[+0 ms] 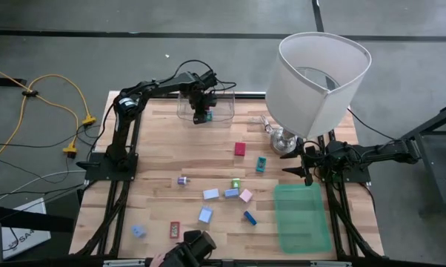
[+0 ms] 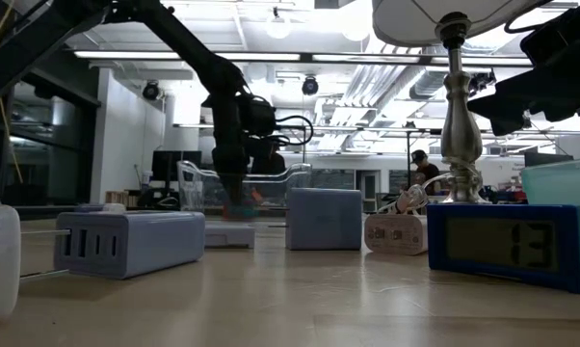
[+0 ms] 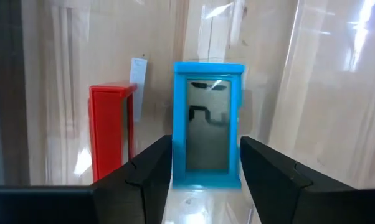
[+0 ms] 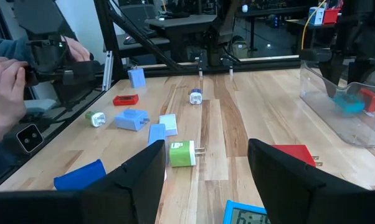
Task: Pick & Place Office items
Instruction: Put the left light blue digital clock into the transparent bin, then put the red digital clock into the transparent bin
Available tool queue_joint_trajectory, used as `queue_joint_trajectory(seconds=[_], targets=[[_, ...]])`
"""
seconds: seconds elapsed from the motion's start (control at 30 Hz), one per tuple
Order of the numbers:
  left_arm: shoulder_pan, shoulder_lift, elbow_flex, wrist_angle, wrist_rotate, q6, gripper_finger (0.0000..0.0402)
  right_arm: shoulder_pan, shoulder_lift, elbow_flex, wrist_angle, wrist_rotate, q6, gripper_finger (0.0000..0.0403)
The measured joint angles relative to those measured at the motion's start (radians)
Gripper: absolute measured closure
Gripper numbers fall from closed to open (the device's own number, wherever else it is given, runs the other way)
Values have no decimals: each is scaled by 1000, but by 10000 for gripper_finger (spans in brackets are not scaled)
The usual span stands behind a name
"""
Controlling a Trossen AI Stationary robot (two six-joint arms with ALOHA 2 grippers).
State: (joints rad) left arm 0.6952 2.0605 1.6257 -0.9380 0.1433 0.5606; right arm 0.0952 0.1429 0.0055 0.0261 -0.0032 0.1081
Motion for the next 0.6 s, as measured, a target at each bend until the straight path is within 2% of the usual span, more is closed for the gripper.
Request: queue_joint_trajectory(seconds=[0.43, 0.6], targets=[[0, -1, 0, 0, 1, -10, 216, 0, 0, 0, 0, 0, 0, 188], [15, -30, 0, -2, 75, 27, 215, 0, 0, 0, 0, 0, 0, 188]])
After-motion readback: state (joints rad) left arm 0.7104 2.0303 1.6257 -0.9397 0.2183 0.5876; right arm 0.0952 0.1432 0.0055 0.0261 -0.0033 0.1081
